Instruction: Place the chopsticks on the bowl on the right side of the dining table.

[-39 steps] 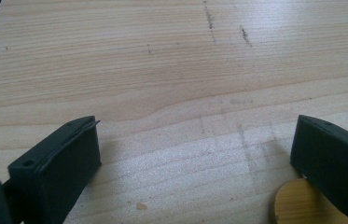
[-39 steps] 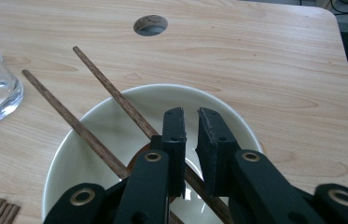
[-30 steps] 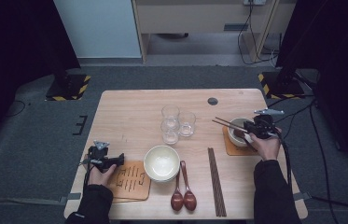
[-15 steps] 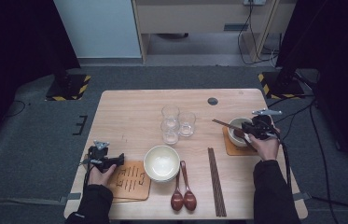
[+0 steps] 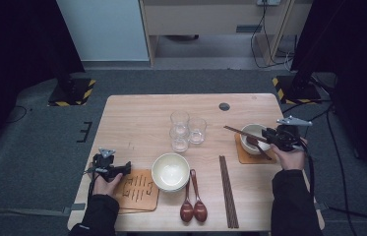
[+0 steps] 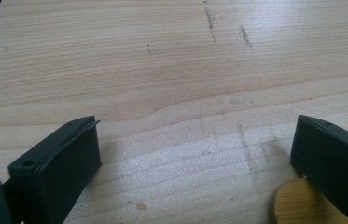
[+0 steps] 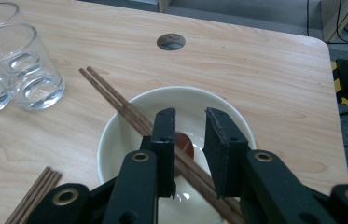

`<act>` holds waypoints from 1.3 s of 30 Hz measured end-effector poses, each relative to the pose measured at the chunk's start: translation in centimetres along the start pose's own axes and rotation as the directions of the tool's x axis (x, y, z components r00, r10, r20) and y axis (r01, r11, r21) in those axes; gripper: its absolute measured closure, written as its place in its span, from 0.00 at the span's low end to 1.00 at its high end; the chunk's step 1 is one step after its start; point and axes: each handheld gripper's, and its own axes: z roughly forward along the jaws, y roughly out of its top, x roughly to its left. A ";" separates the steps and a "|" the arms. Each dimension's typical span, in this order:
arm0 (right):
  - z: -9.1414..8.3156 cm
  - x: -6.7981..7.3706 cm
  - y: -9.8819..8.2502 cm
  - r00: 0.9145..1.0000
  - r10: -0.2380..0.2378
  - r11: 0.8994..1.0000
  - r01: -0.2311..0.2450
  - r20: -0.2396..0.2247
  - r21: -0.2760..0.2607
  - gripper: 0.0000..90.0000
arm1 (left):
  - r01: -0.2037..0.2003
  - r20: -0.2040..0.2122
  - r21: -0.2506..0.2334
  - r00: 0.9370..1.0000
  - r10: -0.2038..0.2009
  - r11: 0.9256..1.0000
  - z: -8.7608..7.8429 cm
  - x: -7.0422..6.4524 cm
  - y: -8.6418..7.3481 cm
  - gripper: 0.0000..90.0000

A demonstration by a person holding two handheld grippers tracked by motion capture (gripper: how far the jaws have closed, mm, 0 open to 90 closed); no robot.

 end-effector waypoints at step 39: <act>-1.4 -2.4 -4.1 0.993 0.078 0.990 -0.089 0.093 0.110 0.75 | 0.000 0.000 0.001 1.000 0.000 1.000 0.0 0.0 0.0 0.00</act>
